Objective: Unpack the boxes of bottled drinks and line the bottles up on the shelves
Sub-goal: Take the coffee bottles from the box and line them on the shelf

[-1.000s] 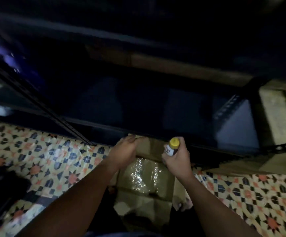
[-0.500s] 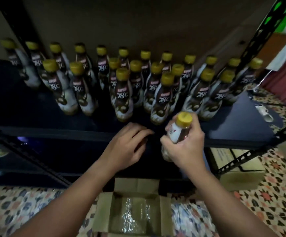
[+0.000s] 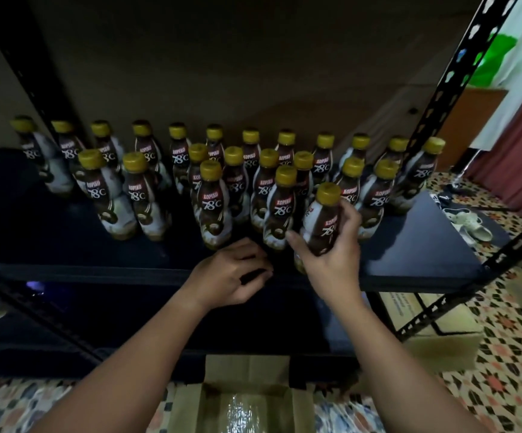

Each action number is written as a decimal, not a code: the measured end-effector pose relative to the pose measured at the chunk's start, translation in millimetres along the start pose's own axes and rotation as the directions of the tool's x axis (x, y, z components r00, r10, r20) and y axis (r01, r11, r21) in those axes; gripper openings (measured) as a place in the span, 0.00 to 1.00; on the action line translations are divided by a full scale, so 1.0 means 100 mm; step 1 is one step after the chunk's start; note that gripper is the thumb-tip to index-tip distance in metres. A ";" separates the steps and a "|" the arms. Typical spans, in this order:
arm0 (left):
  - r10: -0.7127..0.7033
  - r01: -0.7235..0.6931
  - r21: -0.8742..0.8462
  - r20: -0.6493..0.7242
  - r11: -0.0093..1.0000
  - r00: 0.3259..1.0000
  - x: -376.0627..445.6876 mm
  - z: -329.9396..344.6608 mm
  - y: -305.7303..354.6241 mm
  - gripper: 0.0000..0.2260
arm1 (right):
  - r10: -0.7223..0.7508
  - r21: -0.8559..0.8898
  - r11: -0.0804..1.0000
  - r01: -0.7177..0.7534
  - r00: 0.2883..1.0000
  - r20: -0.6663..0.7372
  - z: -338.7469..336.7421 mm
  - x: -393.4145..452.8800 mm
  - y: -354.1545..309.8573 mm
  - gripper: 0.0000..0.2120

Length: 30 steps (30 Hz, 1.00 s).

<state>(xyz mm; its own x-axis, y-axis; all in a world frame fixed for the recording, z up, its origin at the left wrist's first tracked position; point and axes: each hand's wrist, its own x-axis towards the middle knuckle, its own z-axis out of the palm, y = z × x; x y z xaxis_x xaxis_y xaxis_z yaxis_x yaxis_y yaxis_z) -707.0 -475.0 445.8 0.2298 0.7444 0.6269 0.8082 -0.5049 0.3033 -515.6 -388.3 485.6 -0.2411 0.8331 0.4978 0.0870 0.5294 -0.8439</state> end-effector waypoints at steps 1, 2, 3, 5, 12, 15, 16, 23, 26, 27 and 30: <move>-0.013 0.012 -0.008 -0.008 1.000 1.000 -0.01 0.01 0.01 0.04 | -0.008 0.003 1.000 0.008 1.000 0.009 -0.03 -0.05 0.05 0.37; -0.022 0.022 -0.018 -0.017 1.000 1.000 -0.01 0.01 0.01 0.04 | -0.021 0.000 1.000 0.021 1.000 0.023 -0.05 -0.09 0.10 0.38; -0.032 0.031 -0.030 -0.025 0.999 0.999 0.00 0.02 0.00 0.04 | -0.031 -0.013 0.999 0.031 0.999 0.040 -0.07 -0.13 0.16 0.39; -0.054 0.052 -0.050 -0.031 0.997 0.998 0.00 0.03 0.00 0.03 | -0.025 -0.058 0.998 0.029 0.998 0.061 -0.09 -0.18 0.27 0.40; -0.110 0.108 -0.091 -0.017 0.990 0.994 0.00 0.02 -0.04 0.05 | -0.084 -0.156 0.985 0.080 0.996 -0.022 0.00 -0.15 0.37 0.35; -0.125 0.122 -0.092 -0.019 0.988 0.992 0.01 0.01 -0.04 0.05 | -0.086 -0.184 0.980 0.080 0.996 -0.028 0.04 -0.14 0.37 0.34; -0.129 0.127 -0.091 -0.020 0.988 0.991 0.01 0.02 -0.04 0.05 | -0.082 -0.192 0.979 0.075 0.996 -0.031 0.05 -0.15 0.37 0.35; -0.154 0.151 -0.101 -0.022 0.983 0.988 0.01 0.02 -0.03 0.05 | -0.101 -0.259 0.963 0.078 0.992 -0.080 0.08 -0.16 0.37 0.37; -0.166 0.164 -0.110 -0.019 0.980 0.986 0.00 0.02 -0.02 0.05 | -0.115 -0.265 0.960 0.089 0.990 -0.085 0.08 -0.17 0.38 0.37; -0.169 0.166 -0.111 -0.018 0.980 0.986 0.01 0.02 -0.02 0.05 | -0.123 -0.267 0.959 0.096 0.989 -0.087 0.08 -0.17 0.37 0.37; -0.169 0.167 -0.106 -0.014 0.980 0.985 0.02 0.01 -0.02 0.05 | -0.142 -0.280 0.953 0.117 0.987 -0.073 0.07 -0.19 0.36 0.38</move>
<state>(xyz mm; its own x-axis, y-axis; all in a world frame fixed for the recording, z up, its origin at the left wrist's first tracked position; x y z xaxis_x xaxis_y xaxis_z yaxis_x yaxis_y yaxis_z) -707.5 -472.0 445.3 0.0820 0.8130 0.5765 0.7733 -0.4168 0.4778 -514.7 -386.0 444.1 -0.1794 0.7588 0.6262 0.3254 0.6464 -0.6901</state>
